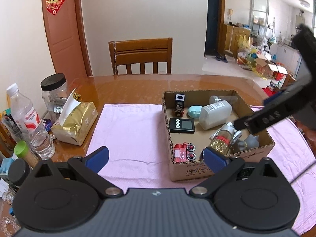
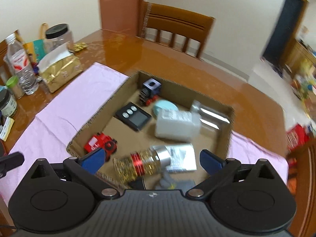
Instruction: Organize rigid objects
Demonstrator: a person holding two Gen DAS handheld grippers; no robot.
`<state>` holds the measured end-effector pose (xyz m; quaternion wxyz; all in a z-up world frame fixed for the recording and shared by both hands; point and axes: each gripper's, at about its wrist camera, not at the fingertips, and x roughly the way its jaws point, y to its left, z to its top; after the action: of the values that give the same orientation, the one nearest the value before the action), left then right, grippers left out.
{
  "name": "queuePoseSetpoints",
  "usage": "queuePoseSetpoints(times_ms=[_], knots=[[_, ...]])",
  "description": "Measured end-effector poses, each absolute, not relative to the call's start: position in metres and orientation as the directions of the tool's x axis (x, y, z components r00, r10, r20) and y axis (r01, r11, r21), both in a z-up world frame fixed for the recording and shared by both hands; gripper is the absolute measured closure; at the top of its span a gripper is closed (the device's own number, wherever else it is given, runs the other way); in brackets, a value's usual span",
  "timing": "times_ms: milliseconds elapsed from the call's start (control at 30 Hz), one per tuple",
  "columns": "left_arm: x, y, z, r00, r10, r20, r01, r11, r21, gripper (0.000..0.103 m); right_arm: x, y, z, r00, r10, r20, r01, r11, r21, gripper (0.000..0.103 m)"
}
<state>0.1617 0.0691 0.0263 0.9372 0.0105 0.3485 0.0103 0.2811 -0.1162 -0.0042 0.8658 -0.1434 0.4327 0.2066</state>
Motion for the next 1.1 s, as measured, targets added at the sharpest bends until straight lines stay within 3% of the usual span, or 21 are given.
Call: queuePoseSetpoints(times_ms=[333, 533, 1100], knots=[[0.17, 0.045, 0.036, 0.679, 0.038, -0.733, -0.015, 0.999, 0.038, 0.002, 0.214, -0.152, 0.01, 0.577, 0.071, -0.814, -0.222, 0.972, -0.073, 0.0], [0.167, 0.03, 0.048, 0.653, 0.019, -0.757, 0.01, 0.999, 0.033, 0.002, 0.186, -0.168, 0.013, 0.578, 0.067, -0.814, -0.112, 0.994, 0.002, 0.0], [0.167, 0.023, 0.056, 0.65, 0.036, -0.759, -0.006, 0.999, 0.041, 0.002, 0.177, -0.17, 0.021, 0.586, 0.081, -0.806, -0.097, 0.995, 0.029, 0.0]])
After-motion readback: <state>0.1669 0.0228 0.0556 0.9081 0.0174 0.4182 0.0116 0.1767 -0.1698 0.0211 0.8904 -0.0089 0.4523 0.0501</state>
